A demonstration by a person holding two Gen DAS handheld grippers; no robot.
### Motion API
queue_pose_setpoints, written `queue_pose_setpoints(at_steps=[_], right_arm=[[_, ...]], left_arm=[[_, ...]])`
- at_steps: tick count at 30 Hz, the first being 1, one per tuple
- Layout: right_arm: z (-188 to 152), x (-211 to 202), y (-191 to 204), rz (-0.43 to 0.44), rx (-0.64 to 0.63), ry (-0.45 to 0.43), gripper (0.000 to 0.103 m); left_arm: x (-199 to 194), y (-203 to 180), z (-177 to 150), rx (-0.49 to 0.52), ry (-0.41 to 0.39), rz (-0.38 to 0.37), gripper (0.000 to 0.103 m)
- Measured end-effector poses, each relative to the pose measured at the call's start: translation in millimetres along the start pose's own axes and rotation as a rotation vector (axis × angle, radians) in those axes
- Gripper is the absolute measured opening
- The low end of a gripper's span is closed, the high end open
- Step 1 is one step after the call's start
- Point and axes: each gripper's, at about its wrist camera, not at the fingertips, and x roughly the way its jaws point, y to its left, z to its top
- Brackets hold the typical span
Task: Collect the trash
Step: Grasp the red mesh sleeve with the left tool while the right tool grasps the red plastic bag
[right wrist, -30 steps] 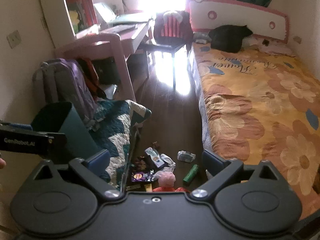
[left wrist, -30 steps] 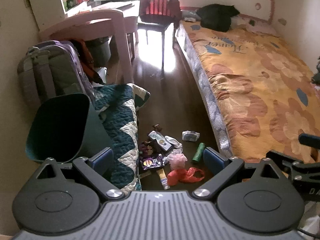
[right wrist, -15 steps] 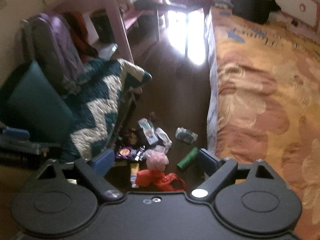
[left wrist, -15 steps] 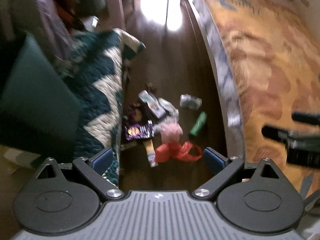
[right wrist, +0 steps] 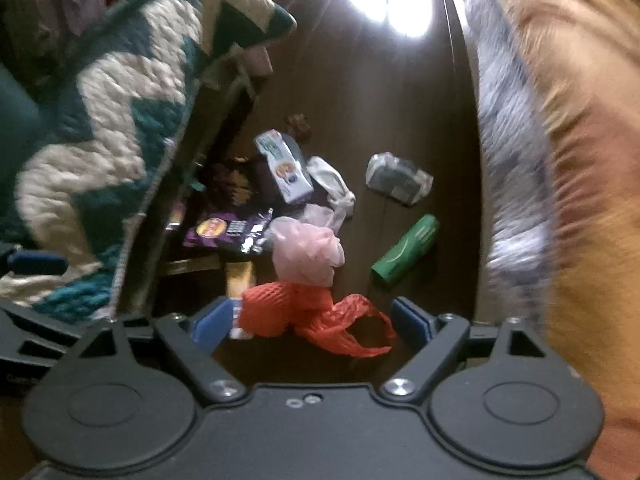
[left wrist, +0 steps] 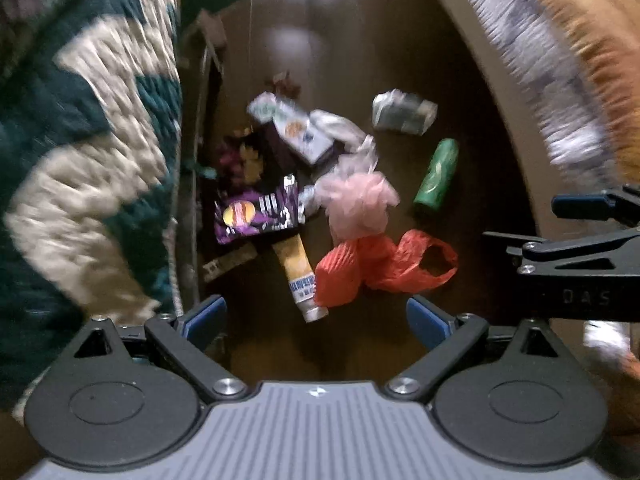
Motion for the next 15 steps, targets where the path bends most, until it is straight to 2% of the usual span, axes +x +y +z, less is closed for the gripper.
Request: queue_pose_setpoints(at_steps=[3,7,12,15], right_arm=[[-9.8,51.9,-15.3,-0.008,-0.016,0.046,0.08],[-24.7,108.4,-29.0,-0.001,-0.086,0.085,0.081],[-44.1,169.0,-26.4,0.019,-0.205,0.122,0.081],[-52.2,203.1,-24.0,0.033,-0.219,0.132,0.08]], left_arm=[[43.7,3.5,2.8,-0.017,0.015,0.02,0.097],[96.7,5.1,14.0,-0.052,0.03,0.018,0.097],[165.6,-0.8,21.1,-0.092,0.111,-0.097,0.097],[204.6,-7.3,20.9,-0.079,0.145,-0.09,0.097]])
